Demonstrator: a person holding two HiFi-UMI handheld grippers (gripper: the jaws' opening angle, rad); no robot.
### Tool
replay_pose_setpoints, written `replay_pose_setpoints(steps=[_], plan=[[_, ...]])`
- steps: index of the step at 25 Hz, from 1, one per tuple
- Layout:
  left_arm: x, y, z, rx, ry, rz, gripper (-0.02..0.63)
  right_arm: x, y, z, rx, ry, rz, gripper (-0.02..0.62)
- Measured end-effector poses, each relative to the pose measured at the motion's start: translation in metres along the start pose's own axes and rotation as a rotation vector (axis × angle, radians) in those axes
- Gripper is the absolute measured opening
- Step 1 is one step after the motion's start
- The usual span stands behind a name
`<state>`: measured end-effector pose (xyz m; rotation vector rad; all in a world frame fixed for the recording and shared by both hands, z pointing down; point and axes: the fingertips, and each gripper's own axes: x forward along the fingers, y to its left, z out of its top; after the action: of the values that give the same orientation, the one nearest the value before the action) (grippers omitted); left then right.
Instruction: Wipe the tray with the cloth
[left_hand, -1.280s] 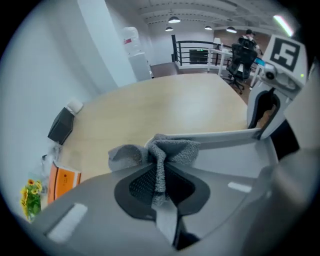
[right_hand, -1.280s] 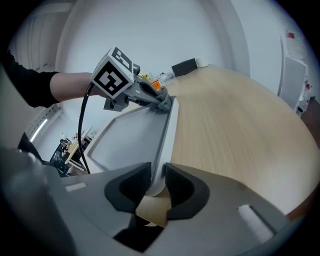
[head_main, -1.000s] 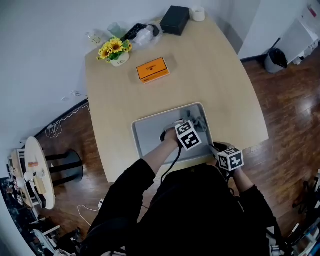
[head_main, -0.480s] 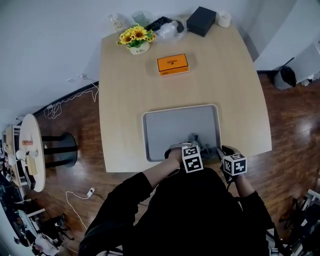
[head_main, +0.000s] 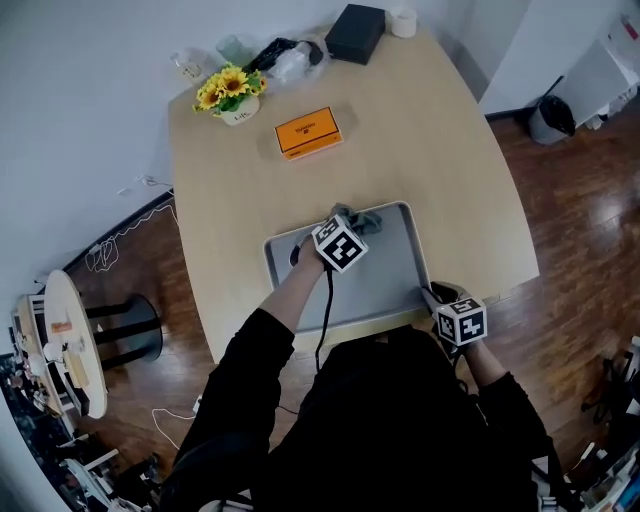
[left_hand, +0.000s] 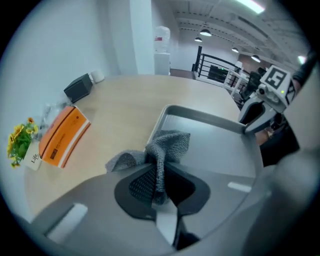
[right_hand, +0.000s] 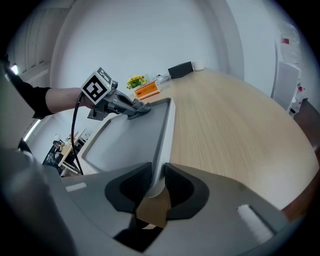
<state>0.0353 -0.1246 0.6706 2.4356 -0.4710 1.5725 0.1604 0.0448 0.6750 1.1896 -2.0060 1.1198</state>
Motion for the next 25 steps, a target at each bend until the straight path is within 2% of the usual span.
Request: replay_pose_setpoints(steps=[4, 8, 13, 15, 18, 21, 23, 25], plan=[[-0.003, -0.010, -0.001, -0.038, 0.001, 0.026, 0.005, -0.001, -0.004, 0.000, 0.010, 0.011, 0.021, 0.089], [-0.010, -0.071, -0.020, -0.004, -0.006, -0.021, 0.005, -0.004, -0.009, -0.004, 0.010, 0.024, 0.019, 0.089], [-0.029, -0.169, -0.069, 0.104, 0.005, -0.148, 0.005, -0.003, -0.008, -0.005, -0.003, 0.036, -0.011, 0.089], [-0.035, -0.191, -0.084, 0.156, 0.013, -0.173, 0.005, -0.003, -0.007, -0.005, 0.003, 0.042, -0.014, 0.089], [-0.036, -0.190, -0.094, 0.195, 0.030, -0.202, 0.003, -0.001, -0.003, -0.003, 0.010, 0.039, -0.013, 0.091], [-0.036, -0.163, -0.092, 0.172, 0.036, -0.258, 0.005, 0.001, 0.004, -0.002, 0.019, 0.024, -0.016, 0.091], [-0.033, -0.119, -0.087, 0.146, 0.039, -0.221, 0.005, 0.004, 0.005, 0.000, 0.029, 0.003, -0.023, 0.089], [-0.030, -0.065, -0.077, 0.090, 0.040, -0.151, 0.005, 0.006, 0.003, 0.003, 0.042, -0.020, -0.034, 0.089]])
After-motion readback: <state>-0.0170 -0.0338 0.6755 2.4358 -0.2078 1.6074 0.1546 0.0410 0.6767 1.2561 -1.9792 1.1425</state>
